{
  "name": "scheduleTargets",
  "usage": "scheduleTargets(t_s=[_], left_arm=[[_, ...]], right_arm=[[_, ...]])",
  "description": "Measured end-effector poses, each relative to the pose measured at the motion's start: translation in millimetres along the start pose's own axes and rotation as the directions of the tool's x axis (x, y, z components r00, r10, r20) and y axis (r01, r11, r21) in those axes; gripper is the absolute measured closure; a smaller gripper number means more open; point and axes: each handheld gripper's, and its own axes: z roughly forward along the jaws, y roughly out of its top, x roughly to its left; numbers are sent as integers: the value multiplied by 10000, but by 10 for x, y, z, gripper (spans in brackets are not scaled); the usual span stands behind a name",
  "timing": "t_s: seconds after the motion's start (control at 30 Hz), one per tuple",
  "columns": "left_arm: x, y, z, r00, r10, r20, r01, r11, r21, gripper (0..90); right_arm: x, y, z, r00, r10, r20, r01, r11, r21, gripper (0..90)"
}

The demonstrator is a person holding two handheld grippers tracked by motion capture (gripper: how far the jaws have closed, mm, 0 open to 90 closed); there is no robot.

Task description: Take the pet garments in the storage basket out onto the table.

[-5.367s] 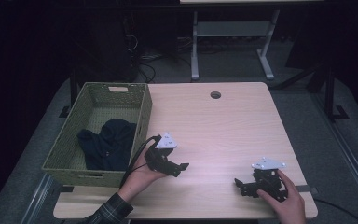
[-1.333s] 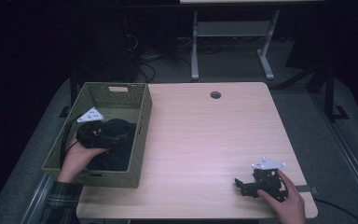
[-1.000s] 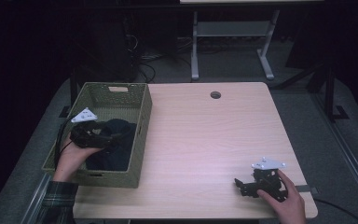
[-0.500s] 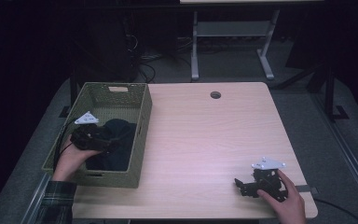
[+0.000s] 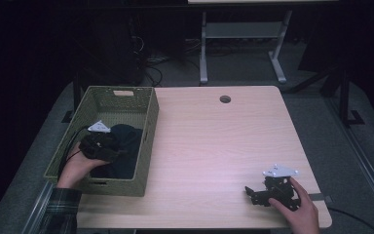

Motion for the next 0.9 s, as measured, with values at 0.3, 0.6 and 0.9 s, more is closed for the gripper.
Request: scheduleTargets(t_s=[0.3,0.6,0.9], left_arm=[[-45,13,141,9991,331,-267,-298,9930,1141,136],[-95,5,300,9965,684,-474,-553,9699,2370,132],[-95,-9,368,9974,605,-386,-461,9519,3030,172]], right_arm=[[0,0,0,10000,1,2,-1,10000,2,0],[0,0,0,10000,1,-1,-1,10000,2,0],[-1,0,1,10000,-7,0,7,10000,-3,0]])
